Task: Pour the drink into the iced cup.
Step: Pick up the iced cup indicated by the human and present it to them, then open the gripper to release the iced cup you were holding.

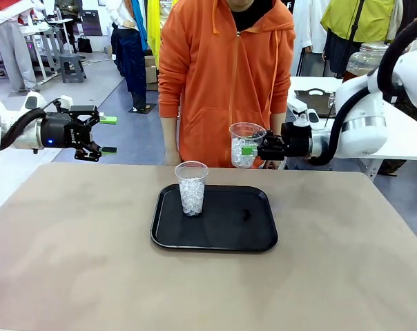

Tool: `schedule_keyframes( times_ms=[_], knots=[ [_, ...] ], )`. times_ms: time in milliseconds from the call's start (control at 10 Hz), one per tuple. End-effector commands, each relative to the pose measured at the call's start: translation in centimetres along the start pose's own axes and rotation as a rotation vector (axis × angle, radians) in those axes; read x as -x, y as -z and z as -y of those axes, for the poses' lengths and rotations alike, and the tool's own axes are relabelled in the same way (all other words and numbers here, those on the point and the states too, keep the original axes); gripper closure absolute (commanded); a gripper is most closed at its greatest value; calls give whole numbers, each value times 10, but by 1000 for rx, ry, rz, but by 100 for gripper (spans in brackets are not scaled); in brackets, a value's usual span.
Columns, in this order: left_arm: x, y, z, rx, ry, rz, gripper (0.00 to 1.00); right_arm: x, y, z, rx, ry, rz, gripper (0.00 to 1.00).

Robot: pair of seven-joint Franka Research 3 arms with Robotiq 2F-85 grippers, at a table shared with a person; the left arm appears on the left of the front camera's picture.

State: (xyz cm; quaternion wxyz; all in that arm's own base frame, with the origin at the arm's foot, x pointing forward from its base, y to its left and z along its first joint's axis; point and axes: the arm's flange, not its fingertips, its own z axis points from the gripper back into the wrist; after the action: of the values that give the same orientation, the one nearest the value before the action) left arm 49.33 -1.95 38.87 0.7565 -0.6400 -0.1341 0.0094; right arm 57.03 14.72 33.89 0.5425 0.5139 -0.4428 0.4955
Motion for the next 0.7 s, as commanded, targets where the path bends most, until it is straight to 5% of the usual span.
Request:
schedule_keyframes(
  times_ms=[0,600],
  knots=[
    [0,0,1,12,14,-1,0,-4,4,17,-9,64,-54,38],
    [0,0,1,12,14,-1,0,-3,0,7,-1,21,-23,38]
  ],
)
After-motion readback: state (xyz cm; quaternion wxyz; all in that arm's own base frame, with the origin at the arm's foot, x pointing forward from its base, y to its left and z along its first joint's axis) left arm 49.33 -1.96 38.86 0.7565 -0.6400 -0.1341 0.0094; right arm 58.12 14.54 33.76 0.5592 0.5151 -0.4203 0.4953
